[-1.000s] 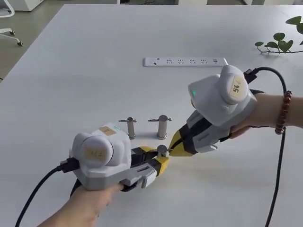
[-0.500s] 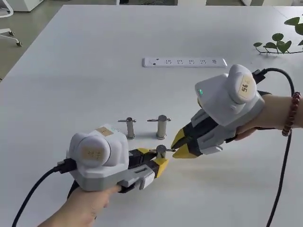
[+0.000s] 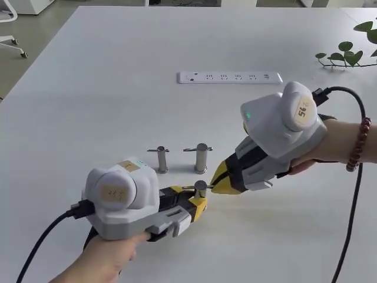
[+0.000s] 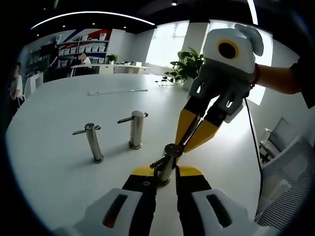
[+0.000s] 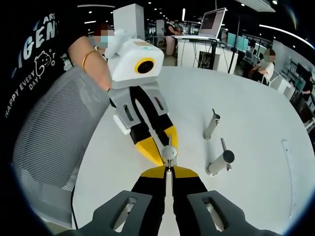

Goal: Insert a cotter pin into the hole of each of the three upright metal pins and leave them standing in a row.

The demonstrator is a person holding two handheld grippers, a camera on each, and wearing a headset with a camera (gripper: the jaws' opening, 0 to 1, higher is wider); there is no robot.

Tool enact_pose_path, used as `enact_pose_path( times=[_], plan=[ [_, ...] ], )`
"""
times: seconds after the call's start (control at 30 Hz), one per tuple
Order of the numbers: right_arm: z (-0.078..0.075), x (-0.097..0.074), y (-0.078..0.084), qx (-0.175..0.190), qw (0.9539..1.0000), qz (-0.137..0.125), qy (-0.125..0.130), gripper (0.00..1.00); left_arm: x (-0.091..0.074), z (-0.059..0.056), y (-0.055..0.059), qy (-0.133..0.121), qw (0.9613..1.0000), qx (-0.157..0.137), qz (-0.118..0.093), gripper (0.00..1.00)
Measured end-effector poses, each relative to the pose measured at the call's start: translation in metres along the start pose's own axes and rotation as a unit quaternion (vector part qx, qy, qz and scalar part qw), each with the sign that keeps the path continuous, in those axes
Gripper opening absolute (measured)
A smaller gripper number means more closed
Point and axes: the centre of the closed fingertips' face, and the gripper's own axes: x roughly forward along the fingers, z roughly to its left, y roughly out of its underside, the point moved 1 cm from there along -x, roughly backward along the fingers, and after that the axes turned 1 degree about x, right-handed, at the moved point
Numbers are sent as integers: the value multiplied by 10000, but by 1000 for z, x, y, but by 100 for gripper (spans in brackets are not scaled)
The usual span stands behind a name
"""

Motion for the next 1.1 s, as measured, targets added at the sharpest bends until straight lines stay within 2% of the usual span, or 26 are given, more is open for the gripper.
enact_pose_path(
  times=[0.4, 0.57, 0.8, 1.1],
  plan=[
    [-2, 3, 0, -33, 10000, -25, 38, 0, 0, 0, 0, 6, 10000, -86, 9, 13],
    [-1, 4, 1, 62, 10000, -42, 42, 0, 0, 0, 0, 10, 9999, -129, 10, 13],
    [-3, 6, 0, 114, 9998, -61, 164, 0, 1, -1, -2, 32, 10000, -79, -14, 13],
    [-3, 7, -2, 207, 9996, -62, 182, 8, -3, -1, 0, 41, 9999, 68, 103, 22]
  ],
)
